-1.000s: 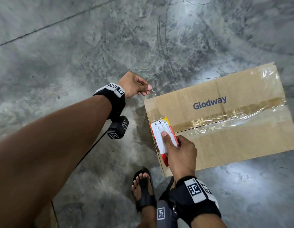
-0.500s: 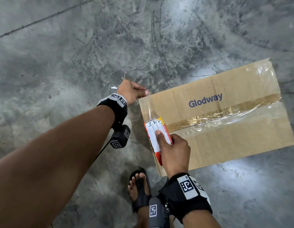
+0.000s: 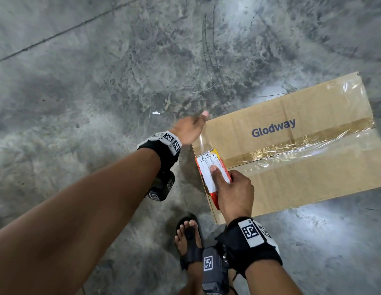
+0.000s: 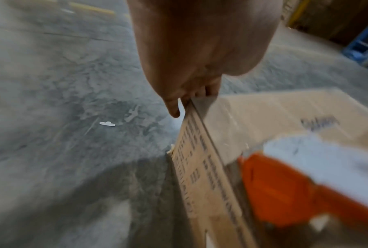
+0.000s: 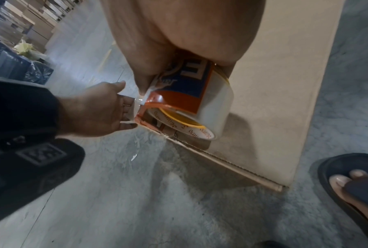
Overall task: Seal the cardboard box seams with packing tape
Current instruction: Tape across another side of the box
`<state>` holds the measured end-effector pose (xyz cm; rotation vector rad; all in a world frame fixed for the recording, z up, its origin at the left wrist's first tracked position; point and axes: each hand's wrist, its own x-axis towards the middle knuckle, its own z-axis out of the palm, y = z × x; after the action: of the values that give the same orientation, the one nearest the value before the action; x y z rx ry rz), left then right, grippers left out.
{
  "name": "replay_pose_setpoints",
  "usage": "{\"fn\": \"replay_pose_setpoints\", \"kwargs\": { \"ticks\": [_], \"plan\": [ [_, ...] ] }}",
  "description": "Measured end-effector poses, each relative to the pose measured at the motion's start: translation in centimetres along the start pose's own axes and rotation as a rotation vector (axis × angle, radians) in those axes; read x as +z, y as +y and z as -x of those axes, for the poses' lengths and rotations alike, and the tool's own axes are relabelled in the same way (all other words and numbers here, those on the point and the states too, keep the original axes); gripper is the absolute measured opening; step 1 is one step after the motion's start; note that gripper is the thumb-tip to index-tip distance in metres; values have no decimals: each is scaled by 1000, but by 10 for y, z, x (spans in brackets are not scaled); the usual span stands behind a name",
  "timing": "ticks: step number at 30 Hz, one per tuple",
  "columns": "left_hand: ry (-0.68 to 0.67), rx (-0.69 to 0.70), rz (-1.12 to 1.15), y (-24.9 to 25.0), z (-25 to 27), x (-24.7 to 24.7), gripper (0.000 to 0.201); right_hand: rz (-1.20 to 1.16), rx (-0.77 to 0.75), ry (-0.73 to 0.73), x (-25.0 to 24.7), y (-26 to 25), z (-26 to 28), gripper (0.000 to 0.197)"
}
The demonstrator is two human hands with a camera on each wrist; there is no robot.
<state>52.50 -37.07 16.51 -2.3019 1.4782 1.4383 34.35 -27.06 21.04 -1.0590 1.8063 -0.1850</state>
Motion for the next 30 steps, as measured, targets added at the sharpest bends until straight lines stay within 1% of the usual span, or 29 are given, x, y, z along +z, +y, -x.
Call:
{"fn": "replay_pose_setpoints", "kwargs": {
  "ticks": [2, 3, 5, 7, 11, 13, 15, 18, 22, 26, 28, 30],
  "plan": [
    [-75, 33, -65, 3, 5, -7, 68, -8, 2, 0, 0, -1, 1, 55],
    [-65, 83, -101, 5, 9, -8, 67, -6, 5, -3, -1, -1, 1, 54],
    [7, 196, -137, 4, 22, 1, 67, -4, 13, -7, -2, -5, 3, 52],
    [46, 233, -144, -1, 34, 16, 70, -7, 13, -2, -3, -8, 5, 51],
    [-40, 231, -145, -17, 50, 39, 71, 20, -5, 0, -2, -9, 5, 48],
    [-73, 230, -138, -21, 48, 41, 69, 50, -26, -4, 0, -7, 4, 47],
    [-84, 222, -158, -21, 46, 40, 66, 81, -47, -1, 3, -3, 2, 49],
    [-98, 221, -201, -21, 45, 37, 64, 83, -37, -14, 6, -1, 6, 50],
    [-115, 213, -248, -20, 45, 36, 65, 82, -28, -25, -10, 7, 26, 51],
    [-107, 188, -332, -16, 45, 39, 74, 89, 55, 16, -41, 51, 72, 61],
    [-78, 176, -364, -14, 47, 43, 83, 91, 80, 21, -53, 72, 92, 56],
    [-42, 171, -383, -15, 47, 50, 96, 92, 94, 24, -56, 86, 99, 48]
  ]
}}
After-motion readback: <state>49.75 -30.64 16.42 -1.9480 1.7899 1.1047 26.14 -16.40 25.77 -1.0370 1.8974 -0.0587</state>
